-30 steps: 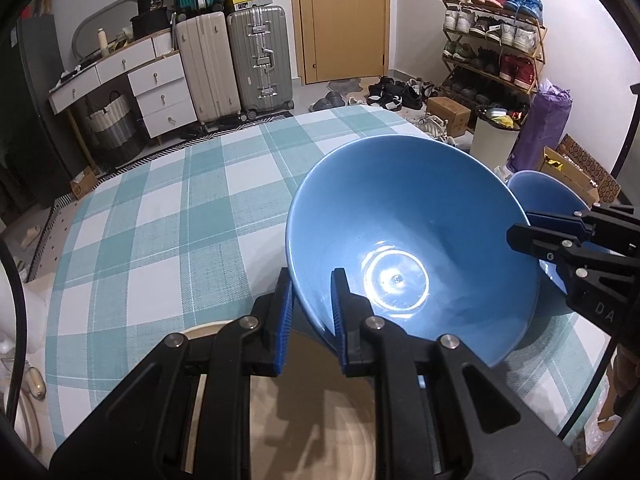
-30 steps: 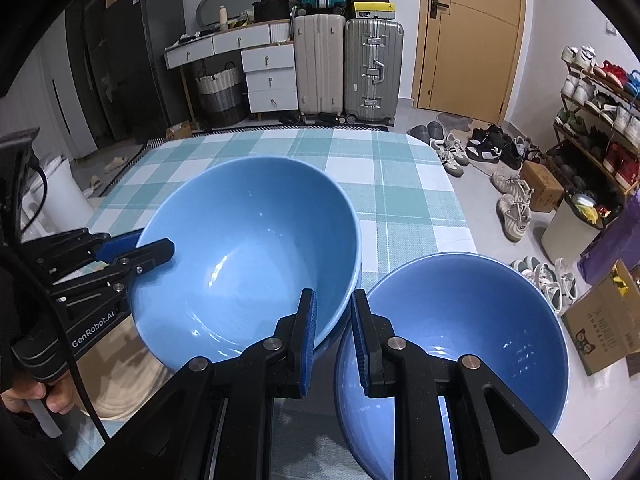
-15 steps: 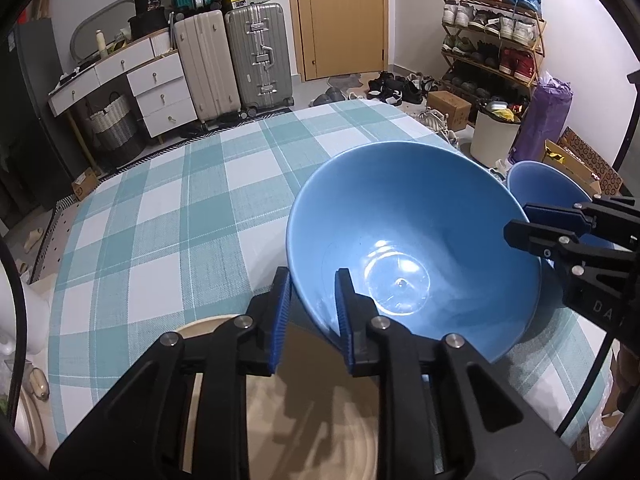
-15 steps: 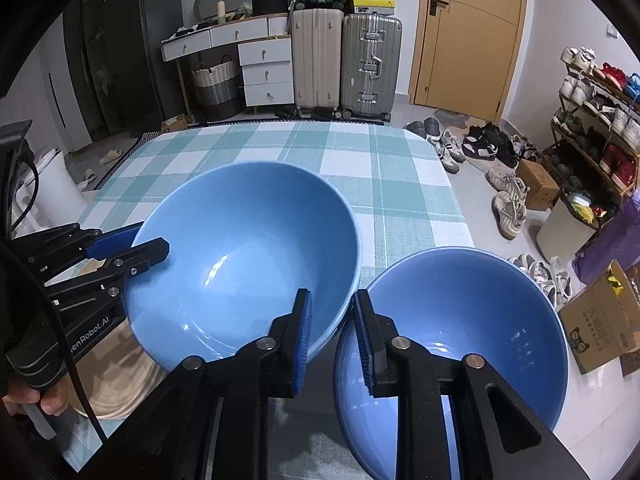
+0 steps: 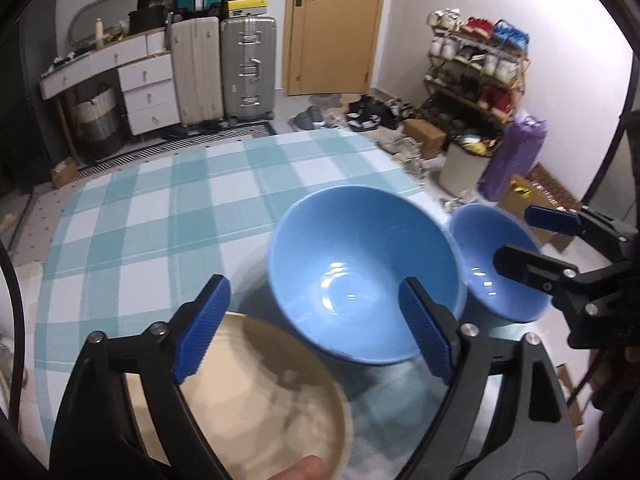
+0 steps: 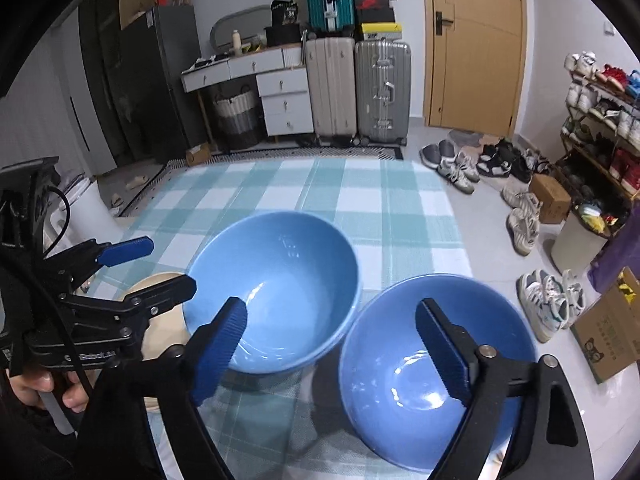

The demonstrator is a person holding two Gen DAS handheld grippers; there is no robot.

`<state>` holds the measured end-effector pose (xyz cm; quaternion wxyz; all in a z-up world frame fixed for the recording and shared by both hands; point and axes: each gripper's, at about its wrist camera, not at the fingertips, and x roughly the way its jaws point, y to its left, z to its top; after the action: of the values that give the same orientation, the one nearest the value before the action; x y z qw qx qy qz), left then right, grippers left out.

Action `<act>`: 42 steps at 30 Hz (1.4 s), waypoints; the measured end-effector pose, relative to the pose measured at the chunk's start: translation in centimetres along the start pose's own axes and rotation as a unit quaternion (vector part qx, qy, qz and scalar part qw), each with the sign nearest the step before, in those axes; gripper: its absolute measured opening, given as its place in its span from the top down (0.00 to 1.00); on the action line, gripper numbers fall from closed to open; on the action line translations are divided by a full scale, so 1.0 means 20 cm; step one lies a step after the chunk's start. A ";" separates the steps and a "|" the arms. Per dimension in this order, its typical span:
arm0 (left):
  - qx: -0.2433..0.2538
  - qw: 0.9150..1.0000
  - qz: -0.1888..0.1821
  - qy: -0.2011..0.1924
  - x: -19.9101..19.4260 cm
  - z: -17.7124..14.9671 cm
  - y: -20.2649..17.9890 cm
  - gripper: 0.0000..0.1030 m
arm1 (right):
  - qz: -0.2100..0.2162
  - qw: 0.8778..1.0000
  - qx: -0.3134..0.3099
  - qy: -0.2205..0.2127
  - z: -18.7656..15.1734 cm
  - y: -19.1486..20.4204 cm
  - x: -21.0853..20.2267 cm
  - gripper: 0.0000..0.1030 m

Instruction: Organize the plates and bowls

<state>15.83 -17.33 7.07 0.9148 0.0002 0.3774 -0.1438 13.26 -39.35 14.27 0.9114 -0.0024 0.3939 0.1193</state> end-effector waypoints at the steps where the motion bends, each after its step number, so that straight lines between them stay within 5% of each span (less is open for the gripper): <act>1: -0.005 1.000 -0.004 -0.002 -0.02 0.00 -0.02 0.00 | -0.003 1.000 0.004 -0.006 0.00 -0.01 -0.04 0.06; 10: -0.016 0.999 -0.041 0.006 -0.16 -0.05 -0.26 0.01 | -0.020 0.996 0.063 -0.057 -0.11 -0.25 -0.35 0.01; 25: -0.002 0.996 -0.085 0.036 -0.07 -0.21 -0.74 0.02 | -0.026 0.990 0.115 -0.072 -0.33 -0.60 -0.61 0.01; 28: 0.004 0.994 -0.101 0.041 -0.04 -0.21 -0.79 0.09 | -0.028 0.990 0.121 -0.068 -0.36 -0.65 -0.60 0.01; 34: -0.007 0.989 -0.137 0.062 0.02 -0.23 -0.86 0.38 | -0.029 0.989 0.134 -0.057 -0.41 -0.74 -0.55 0.01; 39: -0.032 0.988 -0.134 0.075 0.11 -0.23 -0.87 0.45 | -0.031 0.989 0.136 -0.040 -0.42 -0.77 -0.47 0.02; 42: -0.039 0.988 -0.129 0.080 0.17 -0.22 -0.86 0.47 | -0.033 0.989 0.141 -0.026 -0.42 -0.80 -0.40 0.15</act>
<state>10.53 -34.23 3.37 0.8546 -0.0723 0.4519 -0.2456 5.53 -57.50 12.73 0.9157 0.1165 0.3831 0.0328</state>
